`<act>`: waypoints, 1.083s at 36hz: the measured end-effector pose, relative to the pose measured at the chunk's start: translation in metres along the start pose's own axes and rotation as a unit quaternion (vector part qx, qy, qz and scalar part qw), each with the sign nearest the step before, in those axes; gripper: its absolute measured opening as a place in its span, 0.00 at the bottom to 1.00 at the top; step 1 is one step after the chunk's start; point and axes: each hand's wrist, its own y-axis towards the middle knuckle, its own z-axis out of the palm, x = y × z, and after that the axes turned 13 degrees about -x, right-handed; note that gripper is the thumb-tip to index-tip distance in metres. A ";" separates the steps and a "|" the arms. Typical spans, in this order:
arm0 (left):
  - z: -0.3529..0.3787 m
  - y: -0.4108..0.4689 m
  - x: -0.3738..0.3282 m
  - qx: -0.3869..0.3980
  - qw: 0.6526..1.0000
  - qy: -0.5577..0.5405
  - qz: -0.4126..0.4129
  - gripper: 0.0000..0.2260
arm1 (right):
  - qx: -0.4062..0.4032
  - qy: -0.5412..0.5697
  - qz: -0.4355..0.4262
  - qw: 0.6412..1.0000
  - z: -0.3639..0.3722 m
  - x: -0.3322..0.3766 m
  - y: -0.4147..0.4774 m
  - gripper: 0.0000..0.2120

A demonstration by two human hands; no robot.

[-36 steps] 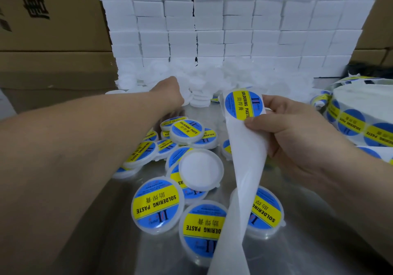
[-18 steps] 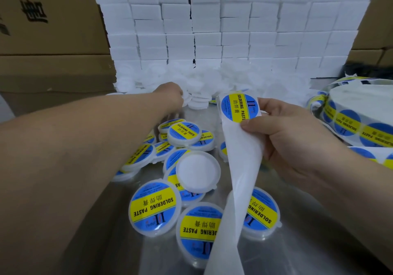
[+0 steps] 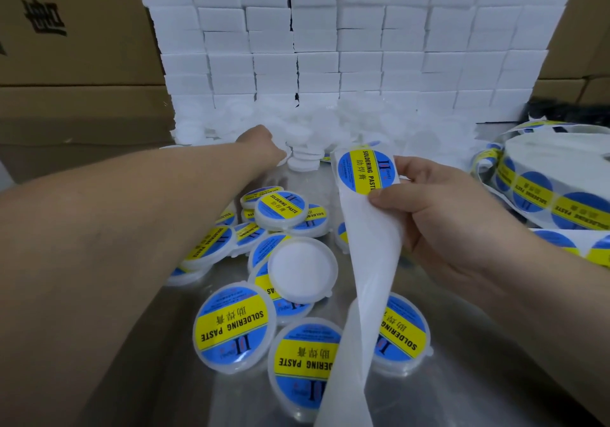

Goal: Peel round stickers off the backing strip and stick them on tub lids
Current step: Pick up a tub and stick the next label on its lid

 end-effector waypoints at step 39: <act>-0.035 -0.013 -0.052 -0.117 0.960 -0.255 0.001 0.13 | -0.025 -0.033 -0.025 0.999 -0.002 -0.005 0.004 0.10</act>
